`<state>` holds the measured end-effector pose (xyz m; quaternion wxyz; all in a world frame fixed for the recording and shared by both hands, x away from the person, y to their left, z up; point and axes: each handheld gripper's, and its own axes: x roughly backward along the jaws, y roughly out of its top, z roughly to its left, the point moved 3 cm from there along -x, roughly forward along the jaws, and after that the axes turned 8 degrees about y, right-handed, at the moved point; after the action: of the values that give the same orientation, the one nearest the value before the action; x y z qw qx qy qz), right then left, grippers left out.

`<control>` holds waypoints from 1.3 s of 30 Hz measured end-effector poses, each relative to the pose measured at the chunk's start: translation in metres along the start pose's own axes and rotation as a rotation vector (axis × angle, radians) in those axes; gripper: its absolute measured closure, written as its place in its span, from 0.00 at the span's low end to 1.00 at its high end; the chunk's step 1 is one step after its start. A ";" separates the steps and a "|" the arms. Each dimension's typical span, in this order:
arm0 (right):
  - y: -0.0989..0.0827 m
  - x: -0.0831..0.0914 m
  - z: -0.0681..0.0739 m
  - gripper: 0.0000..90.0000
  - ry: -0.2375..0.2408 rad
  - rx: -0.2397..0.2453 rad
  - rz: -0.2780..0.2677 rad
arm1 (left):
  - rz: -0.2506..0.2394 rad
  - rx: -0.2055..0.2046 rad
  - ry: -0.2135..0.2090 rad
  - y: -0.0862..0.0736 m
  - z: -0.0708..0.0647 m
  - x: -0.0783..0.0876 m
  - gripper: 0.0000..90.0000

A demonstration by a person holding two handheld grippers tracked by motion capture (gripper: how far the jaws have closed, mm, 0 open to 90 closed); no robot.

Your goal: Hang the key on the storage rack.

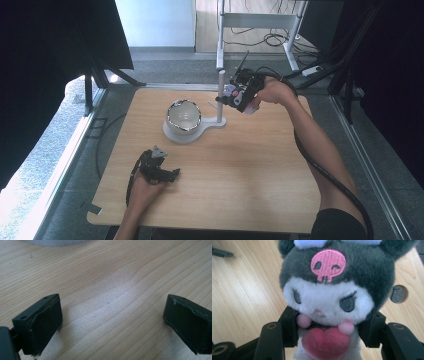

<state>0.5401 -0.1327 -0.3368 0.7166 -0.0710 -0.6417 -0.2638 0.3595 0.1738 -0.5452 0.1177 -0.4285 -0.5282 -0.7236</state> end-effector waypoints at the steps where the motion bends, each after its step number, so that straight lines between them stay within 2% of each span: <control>1: -0.001 -0.002 0.000 0.48 0.003 -0.002 0.005 | 0.000 0.000 0.000 0.000 0.000 0.000 0.02; 10: -0.005 -0.025 -0.006 0.47 0.020 -0.009 0.009 | -0.003 0.001 0.000 0.000 0.000 0.000 0.02; 14: -0.007 -0.037 -0.009 0.47 0.024 -0.028 0.018 | -0.003 0.002 -0.001 0.000 0.000 0.000 0.02; 17: -0.009 -0.044 -0.014 0.47 0.006 -0.054 0.013 | -0.003 0.002 0.000 0.000 0.000 0.000 0.02; 22: -0.011 -0.052 -0.019 0.42 -0.014 -0.037 -0.004 | -0.004 0.002 0.001 0.000 0.000 0.000 0.02; 26: -0.011 -0.051 -0.019 0.30 -0.049 -0.016 -0.021 | -0.004 0.002 0.001 0.000 0.000 0.000 0.02; 30: -0.013 -0.046 -0.019 0.24 -0.080 -0.016 -0.036 | -0.004 0.002 0.000 0.000 0.000 0.000 0.02; 39: -0.021 -0.043 -0.013 0.16 -0.109 0.025 -0.063 | -0.005 0.003 0.000 0.000 0.000 0.000 0.02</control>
<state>0.5399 -0.1433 -0.3849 0.6728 -0.0559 -0.6850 -0.2739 0.3597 0.1735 -0.5454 0.1168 -0.4271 -0.5303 -0.7230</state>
